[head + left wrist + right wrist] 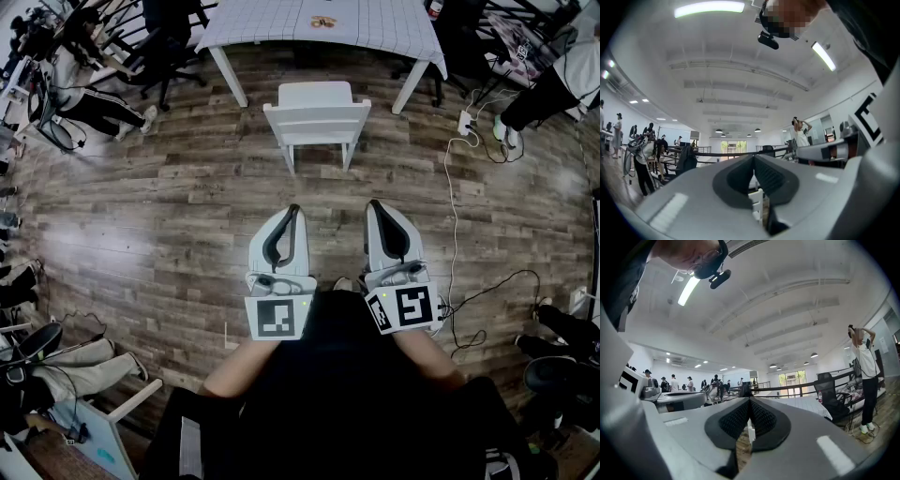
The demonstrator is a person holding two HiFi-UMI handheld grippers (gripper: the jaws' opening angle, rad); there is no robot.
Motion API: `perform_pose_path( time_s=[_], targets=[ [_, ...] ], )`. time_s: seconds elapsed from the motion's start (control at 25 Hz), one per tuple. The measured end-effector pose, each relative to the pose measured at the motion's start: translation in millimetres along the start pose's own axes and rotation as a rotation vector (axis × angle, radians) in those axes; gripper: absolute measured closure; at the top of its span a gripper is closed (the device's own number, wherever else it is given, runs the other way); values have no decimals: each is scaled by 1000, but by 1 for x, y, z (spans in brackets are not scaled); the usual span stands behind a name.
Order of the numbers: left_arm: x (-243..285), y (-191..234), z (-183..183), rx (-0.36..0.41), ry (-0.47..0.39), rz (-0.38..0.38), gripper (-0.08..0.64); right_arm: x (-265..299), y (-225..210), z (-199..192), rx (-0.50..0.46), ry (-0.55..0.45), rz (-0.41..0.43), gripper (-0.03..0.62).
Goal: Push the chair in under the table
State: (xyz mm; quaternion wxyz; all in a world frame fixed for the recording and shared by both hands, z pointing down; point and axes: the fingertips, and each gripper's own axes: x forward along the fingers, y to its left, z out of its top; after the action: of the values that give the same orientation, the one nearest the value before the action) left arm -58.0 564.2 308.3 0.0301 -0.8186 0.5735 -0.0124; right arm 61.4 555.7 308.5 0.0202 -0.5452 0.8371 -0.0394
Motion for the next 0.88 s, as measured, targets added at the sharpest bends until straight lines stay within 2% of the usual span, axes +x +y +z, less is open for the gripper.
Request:
perform_pose_path(
  time_s=[0.2,0.4,0.56,0.68,0.76,0.88],
  targets=[
    [-3,4,-1,-12,-7,35,551,-9,-6,0,9,-16,6,594],
    [-7,15,4,26,-39,105,551,-20,-20,-13,16,24,18,594],
    [-11,20,-5,52,4,169,551,-31,-33,-21,36,26,22,594],
    [-11,29,-17,43,32,209,551,-30,-43,-29,59,33,15,594],
    [-8,34,-25,32,40,216,551,-25,-47,-36,68,45,16,594],
    [5,33,-31,28,29,186,551,-17,-53,-42,47,54,8,594]
  ],
)
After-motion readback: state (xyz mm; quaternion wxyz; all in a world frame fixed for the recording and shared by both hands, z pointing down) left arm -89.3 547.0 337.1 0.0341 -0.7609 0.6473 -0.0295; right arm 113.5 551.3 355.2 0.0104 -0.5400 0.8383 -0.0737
